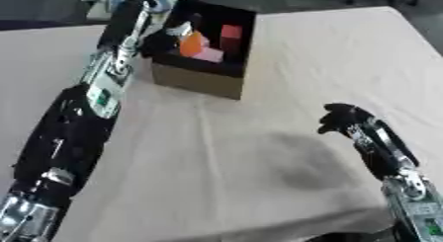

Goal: Pick up objects on the table and place them in the box.

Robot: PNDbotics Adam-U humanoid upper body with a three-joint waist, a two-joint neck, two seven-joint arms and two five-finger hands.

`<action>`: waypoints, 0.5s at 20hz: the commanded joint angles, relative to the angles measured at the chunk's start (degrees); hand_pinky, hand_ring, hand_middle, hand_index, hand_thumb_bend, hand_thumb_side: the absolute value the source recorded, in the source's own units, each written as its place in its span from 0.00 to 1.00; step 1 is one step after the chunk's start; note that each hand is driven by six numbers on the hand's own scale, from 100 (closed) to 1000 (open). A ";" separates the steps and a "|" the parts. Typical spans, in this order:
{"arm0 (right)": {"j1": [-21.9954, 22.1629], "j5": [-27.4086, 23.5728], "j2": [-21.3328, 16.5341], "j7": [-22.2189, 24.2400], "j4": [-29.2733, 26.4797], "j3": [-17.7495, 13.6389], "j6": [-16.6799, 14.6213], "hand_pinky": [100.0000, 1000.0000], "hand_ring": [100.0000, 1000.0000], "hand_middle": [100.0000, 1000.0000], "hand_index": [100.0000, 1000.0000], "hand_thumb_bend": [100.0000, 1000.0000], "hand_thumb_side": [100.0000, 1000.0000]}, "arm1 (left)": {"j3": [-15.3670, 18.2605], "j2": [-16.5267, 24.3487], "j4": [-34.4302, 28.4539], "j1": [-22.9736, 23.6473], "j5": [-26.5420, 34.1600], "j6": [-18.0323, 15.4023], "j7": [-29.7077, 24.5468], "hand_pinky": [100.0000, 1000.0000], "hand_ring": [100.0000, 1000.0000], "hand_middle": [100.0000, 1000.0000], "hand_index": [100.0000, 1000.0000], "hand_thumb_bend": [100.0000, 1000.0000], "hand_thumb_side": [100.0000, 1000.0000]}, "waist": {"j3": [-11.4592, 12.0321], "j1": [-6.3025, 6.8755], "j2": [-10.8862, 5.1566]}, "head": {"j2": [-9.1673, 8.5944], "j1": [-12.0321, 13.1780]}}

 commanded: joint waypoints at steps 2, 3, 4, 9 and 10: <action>-0.44 -0.18 -0.81 -0.42 -0.63 -0.76 -0.07 0.66 0.55 0.56 0.78 0.00 0.69 | 2.88 6.72 -16.49 5.07 16.55 -0.63 3.52 0.86 0.66 0.61 0.86 0.06 0.64 | 0.66 -0.47 -0.77 | 0.07 -0.67; -0.41 -0.17 -0.86 -0.53 -0.63 -0.86 -0.08 0.66 0.55 0.56 0.78 0.00 0.69 | 3.72 8.22 -19.71 7.18 20.25 -0.83 4.34 0.84 0.63 0.59 0.85 0.03 0.63 | 0.93 -0.46 -0.80 | 0.10 -0.72; -0.38 -0.16 -0.88 -0.62 -0.64 -0.94 -0.08 0.66 0.55 0.56 0.78 0.00 0.69 | 4.78 9.71 -22.62 9.49 23.59 -0.99 5.26 0.83 0.62 0.58 0.84 0.01 0.63 | 1.20 -0.42 -0.82 | 0.12 -0.75; -0.45 -0.21 -1.07 -0.74 -0.82 -0.97 0.01 0.66 0.55 0.56 0.78 0.00 0.69 | 9.62 15.19 -31.92 21.67 34.37 -1.95 9.47 0.82 0.59 0.55 0.83 0.00 0.67 | 2.05 -0.15 -0.67 | 0.08 -0.74; -0.44 -0.23 -1.11 -0.79 -0.85 -1.01 0.04 0.66 0.55 0.56 0.78 0.00 0.69 | 10.35 15.55 -32.63 23.96 35.34 -2.02 9.91 0.82 0.59 0.55 0.82 0.00 0.70 | 2.27 -0.10 -0.64 | 0.13 -0.57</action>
